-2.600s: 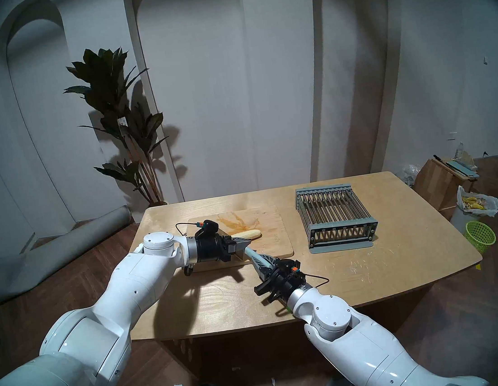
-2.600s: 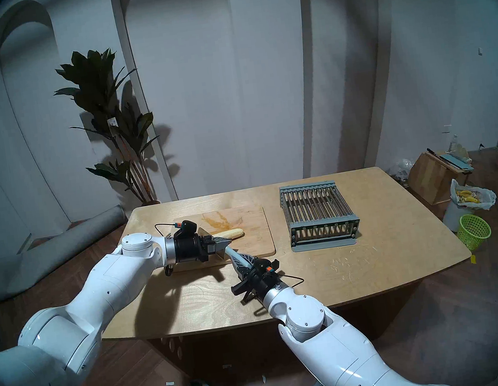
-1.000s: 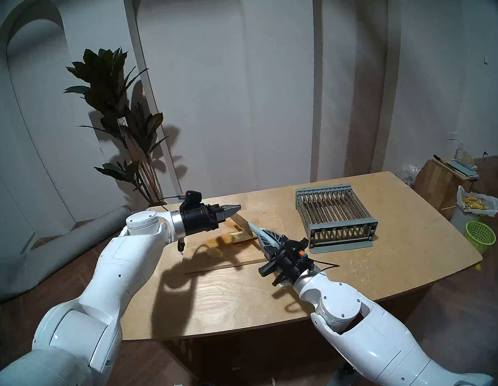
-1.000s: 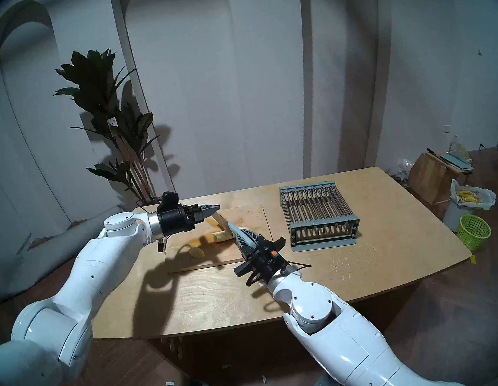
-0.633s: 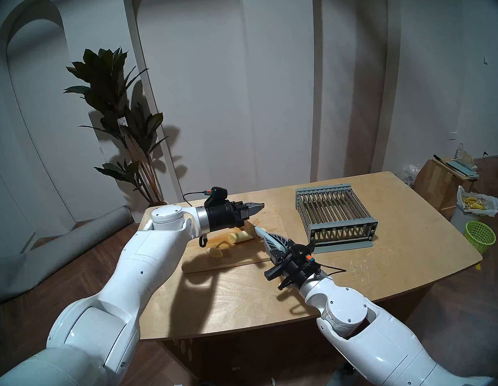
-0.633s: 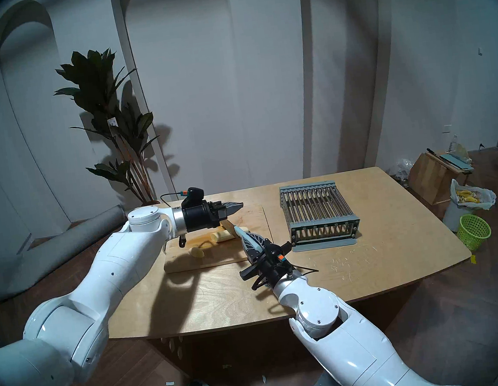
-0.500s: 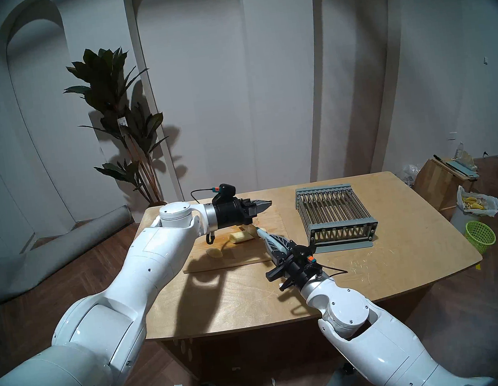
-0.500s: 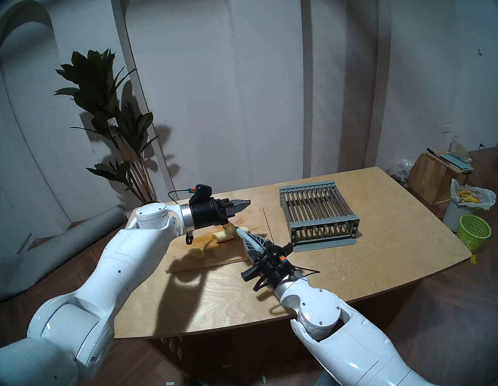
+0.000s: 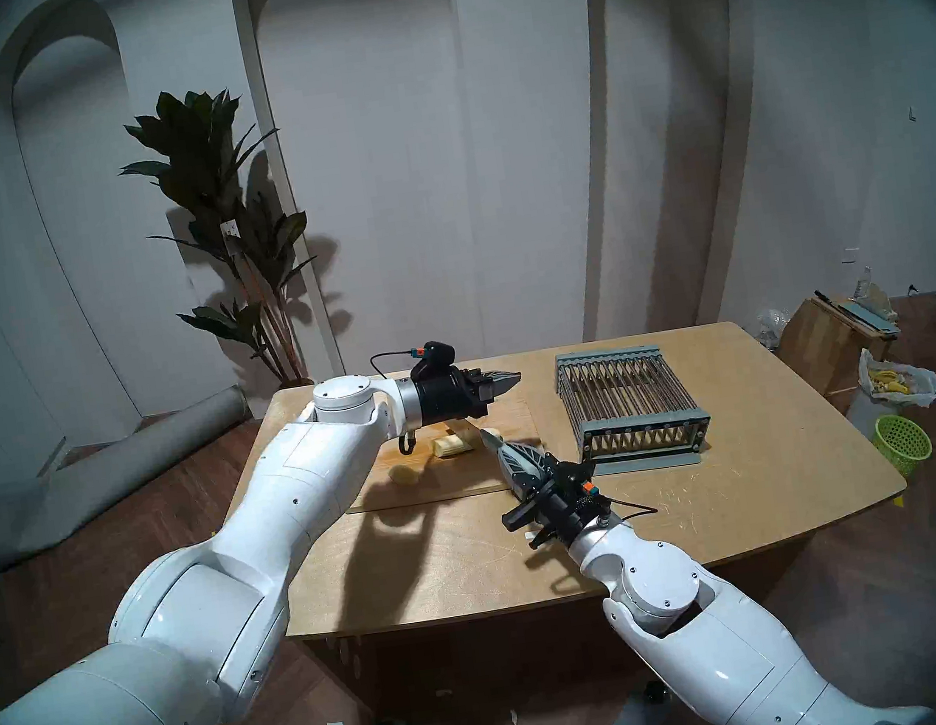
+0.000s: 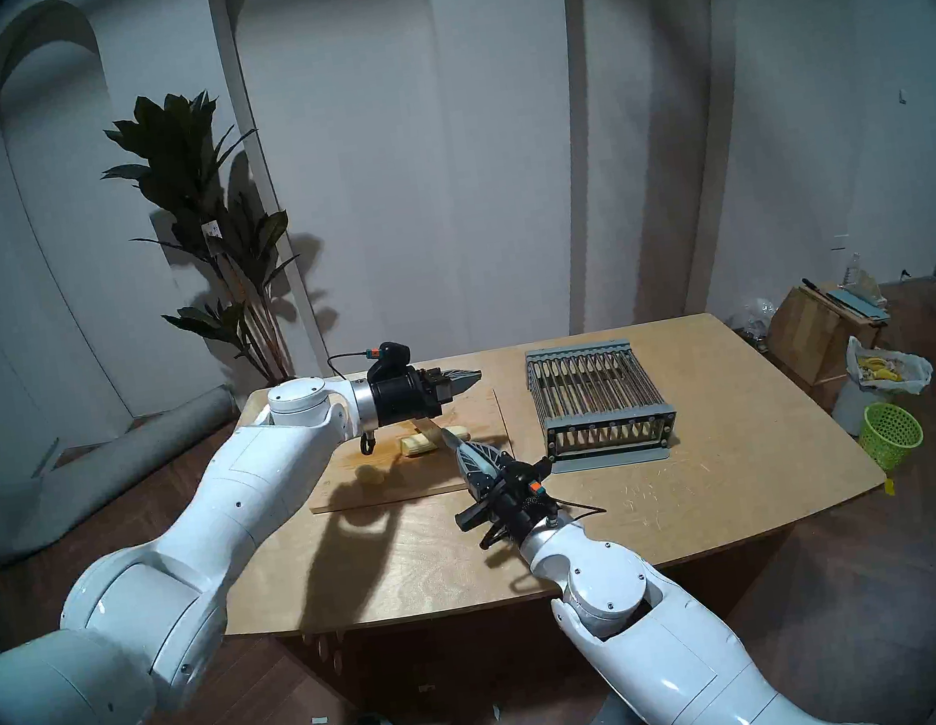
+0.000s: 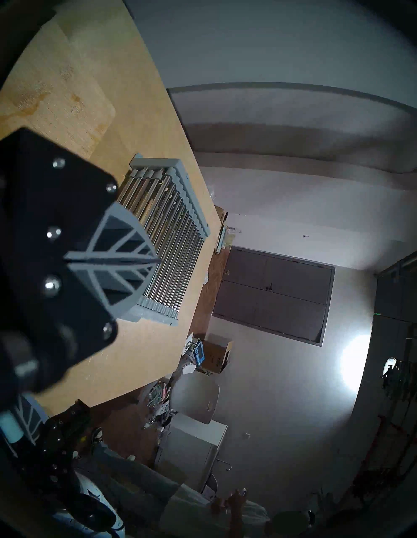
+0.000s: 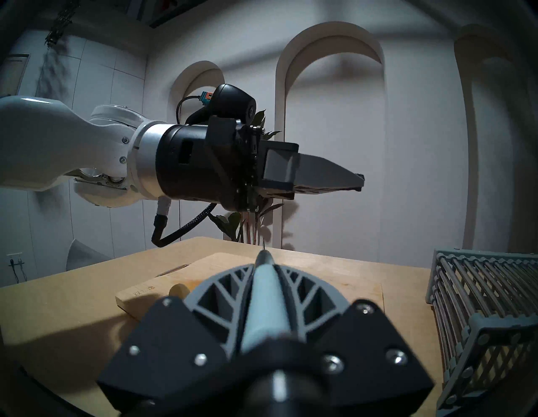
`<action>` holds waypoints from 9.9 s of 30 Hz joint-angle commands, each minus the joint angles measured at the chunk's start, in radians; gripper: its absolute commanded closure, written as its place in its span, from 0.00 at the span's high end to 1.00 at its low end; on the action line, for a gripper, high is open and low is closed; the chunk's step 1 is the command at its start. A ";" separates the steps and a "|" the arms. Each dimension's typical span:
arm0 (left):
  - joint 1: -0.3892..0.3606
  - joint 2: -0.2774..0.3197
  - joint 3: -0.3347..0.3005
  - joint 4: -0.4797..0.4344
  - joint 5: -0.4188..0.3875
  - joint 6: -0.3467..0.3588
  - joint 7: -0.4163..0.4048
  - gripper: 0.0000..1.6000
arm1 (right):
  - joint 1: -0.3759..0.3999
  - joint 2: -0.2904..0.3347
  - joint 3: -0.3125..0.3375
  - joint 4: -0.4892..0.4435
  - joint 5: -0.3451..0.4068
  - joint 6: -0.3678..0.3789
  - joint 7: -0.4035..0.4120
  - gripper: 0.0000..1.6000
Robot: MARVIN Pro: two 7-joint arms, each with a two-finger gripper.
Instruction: Cut the banana into four pieces on the cutting board
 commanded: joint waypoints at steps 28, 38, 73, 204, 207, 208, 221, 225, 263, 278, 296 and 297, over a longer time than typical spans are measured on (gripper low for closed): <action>-0.011 0.016 0.016 0.176 0.076 -0.098 -0.078 0.00 | 0.023 -0.019 0.007 0.013 -0.001 -0.011 -0.008 0.00; 0.006 0.013 0.024 0.213 0.080 -0.119 -0.093 0.00 | 0.031 -0.019 0.011 0.028 0.005 -0.006 -0.005 0.00; 0.048 -0.008 0.033 0.285 0.041 -0.179 -0.121 0.00 | 0.030 -0.017 0.002 0.047 0.000 0.000 -0.009 0.00; 0.022 0.020 -0.053 0.139 -0.002 -0.060 -0.039 0.00 | 0.053 0.062 0.106 0.018 0.096 -0.009 0.082 0.00; 0.016 0.017 -0.052 0.151 0.001 -0.062 -0.044 0.00 | 0.047 0.061 0.104 0.018 0.103 0.006 0.085 0.00; 0.015 0.016 -0.051 0.155 0.002 -0.064 -0.046 0.00 | 0.044 0.060 0.104 0.016 0.109 0.014 0.084 0.00; -0.026 0.007 -0.053 0.219 0.019 -0.083 -0.064 0.00 | 0.045 0.049 0.101 0.031 0.111 0.049 0.075 0.00; -0.057 0.001 -0.054 0.221 0.026 -0.076 -0.056 0.00 | 0.046 0.044 0.098 0.033 0.112 0.055 0.070 0.00; -0.223 -0.183 0.039 0.539 0.115 -0.033 0.012 0.00 | 0.092 0.041 0.078 0.093 0.116 0.083 0.048 0.00; -0.229 -0.202 0.031 0.637 0.120 -0.085 0.019 0.00 | 0.105 0.036 0.078 0.109 0.108 0.131 0.023 0.00; -0.255 -0.207 0.028 0.650 0.118 -0.072 0.041 0.00 | 0.099 0.067 0.101 0.025 0.088 0.247 0.001 0.00; -0.256 -0.207 0.028 0.651 0.118 -0.071 0.041 0.00 | 0.101 0.068 0.101 0.025 0.090 0.250 0.005 0.00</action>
